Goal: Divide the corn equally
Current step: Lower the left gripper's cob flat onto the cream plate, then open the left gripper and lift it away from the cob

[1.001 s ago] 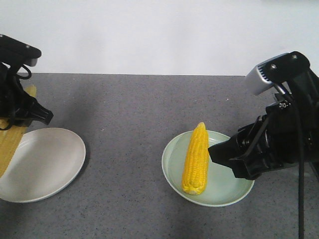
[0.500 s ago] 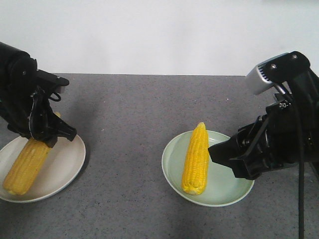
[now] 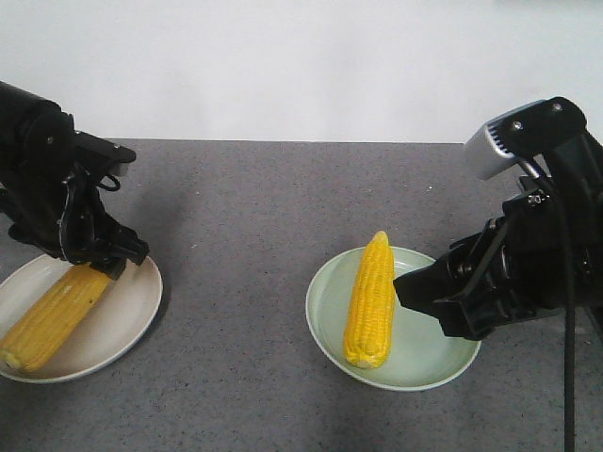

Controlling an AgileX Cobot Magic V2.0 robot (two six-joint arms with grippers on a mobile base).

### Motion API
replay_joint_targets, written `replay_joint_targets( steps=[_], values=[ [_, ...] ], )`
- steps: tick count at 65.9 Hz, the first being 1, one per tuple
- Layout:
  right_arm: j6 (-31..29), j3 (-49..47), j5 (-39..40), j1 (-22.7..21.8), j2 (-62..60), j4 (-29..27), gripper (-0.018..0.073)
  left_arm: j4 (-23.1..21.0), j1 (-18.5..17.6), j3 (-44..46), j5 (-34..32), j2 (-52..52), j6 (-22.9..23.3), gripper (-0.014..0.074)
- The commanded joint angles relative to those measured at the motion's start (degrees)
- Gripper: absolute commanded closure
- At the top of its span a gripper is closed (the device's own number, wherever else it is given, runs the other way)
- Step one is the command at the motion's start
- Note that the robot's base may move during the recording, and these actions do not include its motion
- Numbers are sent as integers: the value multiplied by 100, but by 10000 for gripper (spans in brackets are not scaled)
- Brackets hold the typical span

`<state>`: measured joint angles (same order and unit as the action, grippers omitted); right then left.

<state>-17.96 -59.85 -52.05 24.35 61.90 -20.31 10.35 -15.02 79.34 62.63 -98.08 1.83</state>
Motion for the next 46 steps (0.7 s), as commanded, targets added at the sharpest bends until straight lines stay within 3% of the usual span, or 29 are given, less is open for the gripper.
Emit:
replay_joint_targets(
  steps=[1,19,30,46],
  values=[
    [-32,-135,262,4,-90,-110,45,-263,-78,191,-372,642,-70,41],
    [-32,-135,262,4,-90,-110,45,-1448,-716,-528,-1346,2053,-937,42],
    [-32,-135,310,4,-90,-138,45,-1601,-899,-1193,-1702,2937,-1117,42],
    [-31,-135,273,4,-90,-150,45,-1606,-899,-2091,-2104,3855,-1249,42]
  ],
)
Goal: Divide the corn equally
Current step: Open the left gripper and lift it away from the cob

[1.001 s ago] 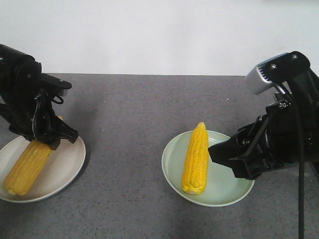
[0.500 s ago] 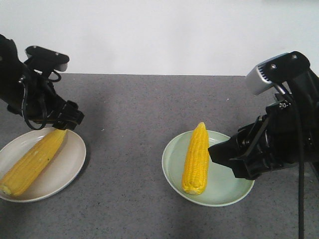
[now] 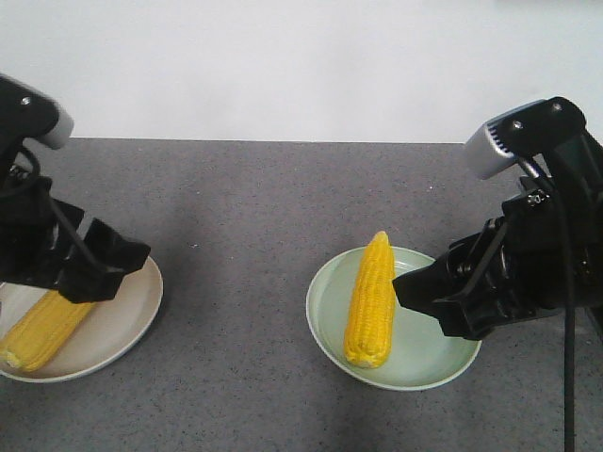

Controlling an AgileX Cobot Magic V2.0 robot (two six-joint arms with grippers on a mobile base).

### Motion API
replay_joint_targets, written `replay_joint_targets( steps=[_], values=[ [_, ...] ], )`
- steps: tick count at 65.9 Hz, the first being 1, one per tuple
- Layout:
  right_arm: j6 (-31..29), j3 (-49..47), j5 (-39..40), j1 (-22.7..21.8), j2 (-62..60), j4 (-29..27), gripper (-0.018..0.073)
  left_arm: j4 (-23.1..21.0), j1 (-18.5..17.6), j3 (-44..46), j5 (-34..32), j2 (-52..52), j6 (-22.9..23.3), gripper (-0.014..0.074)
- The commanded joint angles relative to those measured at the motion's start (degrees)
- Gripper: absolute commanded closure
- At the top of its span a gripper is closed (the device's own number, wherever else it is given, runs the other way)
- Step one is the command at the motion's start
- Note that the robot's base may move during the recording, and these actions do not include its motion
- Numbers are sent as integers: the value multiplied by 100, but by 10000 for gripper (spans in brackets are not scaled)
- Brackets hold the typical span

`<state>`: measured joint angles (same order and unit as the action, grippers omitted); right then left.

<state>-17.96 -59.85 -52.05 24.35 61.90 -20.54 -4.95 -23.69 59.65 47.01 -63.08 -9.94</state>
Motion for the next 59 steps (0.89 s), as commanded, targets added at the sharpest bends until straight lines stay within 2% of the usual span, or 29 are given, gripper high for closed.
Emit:
replay_joint_targets(
  steps=[1,9,16,24,42,46,59],
  values=[
    [-31,-135,273,4,-90,-127,45,-76,-31,-168,-580,393,-72,42],
    [-45,-135,273,4,-90,-107,60,-137,-31,-507,-886,622,-72,50],
    [-45,-135,273,4,-90,-107,124,-226,-31,-711,-1163,705,-78,106],
    [-45,-135,267,4,-90,-107,241,-226,-31,-827,-1327,710,-78,235],
    [-45,-135,262,4,-90,-107,577,-221,-31,-840,-1327,710,-78,547],
    [-45,-135,262,4,-90,-107,571,-221,-31,-840,-1334,710,-78,606],
    [-45,-135,264,4,-90,-107,569,-202,-31,-840,-1406,710,-78,604]
  ],
)
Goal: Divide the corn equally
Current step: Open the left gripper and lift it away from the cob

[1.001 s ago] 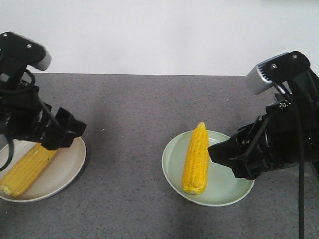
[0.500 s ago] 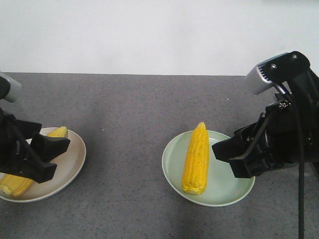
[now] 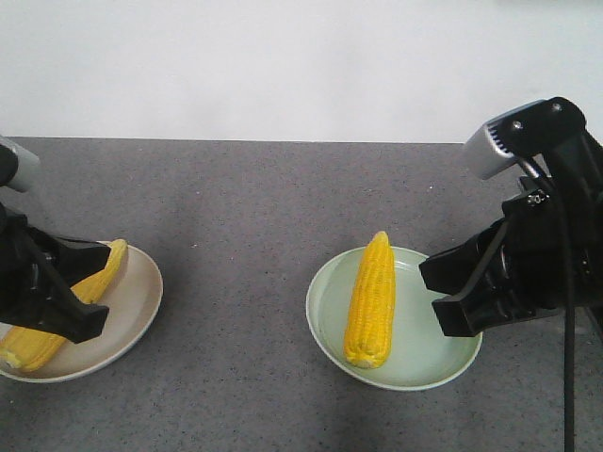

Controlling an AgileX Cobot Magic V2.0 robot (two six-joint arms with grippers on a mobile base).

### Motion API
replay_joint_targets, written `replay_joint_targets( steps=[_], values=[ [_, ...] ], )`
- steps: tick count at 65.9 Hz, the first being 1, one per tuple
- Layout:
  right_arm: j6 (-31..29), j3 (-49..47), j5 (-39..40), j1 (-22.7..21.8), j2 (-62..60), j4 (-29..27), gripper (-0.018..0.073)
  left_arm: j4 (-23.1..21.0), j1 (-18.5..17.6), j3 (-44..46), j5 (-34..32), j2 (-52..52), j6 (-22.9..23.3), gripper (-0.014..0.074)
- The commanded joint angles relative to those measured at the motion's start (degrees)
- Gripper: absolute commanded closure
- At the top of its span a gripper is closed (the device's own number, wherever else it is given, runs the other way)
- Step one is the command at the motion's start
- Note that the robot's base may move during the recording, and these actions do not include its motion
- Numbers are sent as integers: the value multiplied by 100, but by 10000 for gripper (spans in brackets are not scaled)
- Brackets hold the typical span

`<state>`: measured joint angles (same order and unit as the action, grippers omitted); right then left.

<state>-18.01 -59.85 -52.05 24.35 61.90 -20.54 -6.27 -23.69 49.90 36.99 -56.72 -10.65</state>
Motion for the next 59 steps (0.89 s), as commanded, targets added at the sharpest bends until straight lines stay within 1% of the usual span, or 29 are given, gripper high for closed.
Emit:
replay_joint_targets(
  steps=[1,37,40,42,50,59],
  values=[
    [-40,-135,264,4,-90,-107,569,-70,-31,136,-405,75,-7,604],
    [-40,-135,270,4,-90,-107,569,-76,-31,136,-411,75,-7,604],
    [-40,-135,270,4,-90,-107,569,-11,-12,136,-402,128,-7,604],
    [-40,-135,270,4,-90,-107,569,64,42,136,-396,215,-7,604],
    [-40,-135,271,4,-90,-107,569,133,243,136,-294,688,-7,604],
    [-40,-135,265,4,-90,-124,569,121,702,136,-282,1501,-7,604]
  ],
)
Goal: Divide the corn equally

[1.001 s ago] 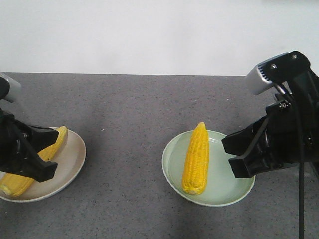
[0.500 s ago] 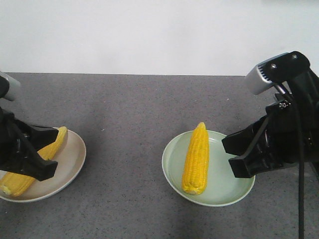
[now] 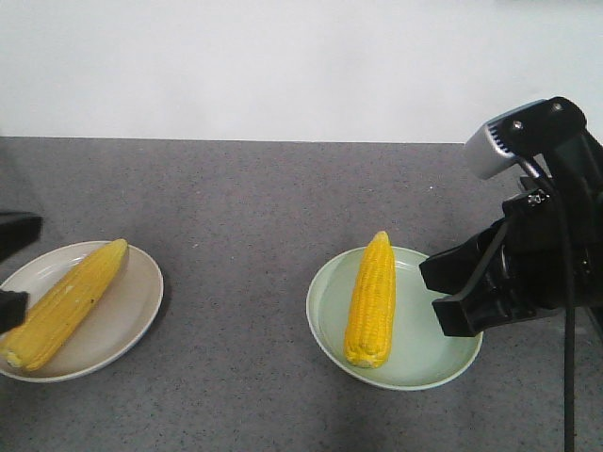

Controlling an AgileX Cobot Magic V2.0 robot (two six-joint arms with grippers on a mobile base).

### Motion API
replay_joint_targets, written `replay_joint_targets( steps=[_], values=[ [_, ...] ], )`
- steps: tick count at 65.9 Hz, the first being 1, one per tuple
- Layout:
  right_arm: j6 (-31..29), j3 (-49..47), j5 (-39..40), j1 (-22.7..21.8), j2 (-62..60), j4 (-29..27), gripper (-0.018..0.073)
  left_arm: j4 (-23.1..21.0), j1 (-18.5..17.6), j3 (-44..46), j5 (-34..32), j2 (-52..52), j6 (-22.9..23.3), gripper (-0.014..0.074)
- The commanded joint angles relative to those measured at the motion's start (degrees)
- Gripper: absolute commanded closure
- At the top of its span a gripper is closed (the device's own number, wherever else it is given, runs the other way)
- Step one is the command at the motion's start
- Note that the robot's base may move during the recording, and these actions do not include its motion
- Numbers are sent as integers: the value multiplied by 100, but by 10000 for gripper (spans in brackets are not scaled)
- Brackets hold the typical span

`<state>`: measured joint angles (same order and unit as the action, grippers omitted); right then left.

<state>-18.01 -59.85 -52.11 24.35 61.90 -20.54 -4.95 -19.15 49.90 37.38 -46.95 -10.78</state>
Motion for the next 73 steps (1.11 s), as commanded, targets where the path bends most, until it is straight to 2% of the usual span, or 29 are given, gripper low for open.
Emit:
replay_joint_targets(
  steps=[1,13,19,31,40,50,56,73],
  values=[
    [-40,-135,270,4,-90,-124,569,-12,325,130,-316,597,6,604],
    [-40,-135,270,4,-90,-124,569,-26,843,-589,-739,1664,6,604],
    [-40,-135,270,4,-90,-124,569,-58,1062,-1407,-1312,2221,13,604],
    [-40,-135,270,4,-90,-124,569,-132,1400,-3064,-2272,3266,353,604],
    [-40,-135,270,4,-90,-124,569,-311,1472,-4055,-2958,3905,409,604],
    [-40,-135,270,4,-90,-124,569,-354,1474,-4763,-3508,4550,409,604],
    [-40,-135,276,4,-90,-123,569,-369,1474,-4994,-3670,4912,416,604],
    [-40,-135,233,4,-90,-130,569,-401,1474,-5033,-3738,4849,410,604]
  ],
)
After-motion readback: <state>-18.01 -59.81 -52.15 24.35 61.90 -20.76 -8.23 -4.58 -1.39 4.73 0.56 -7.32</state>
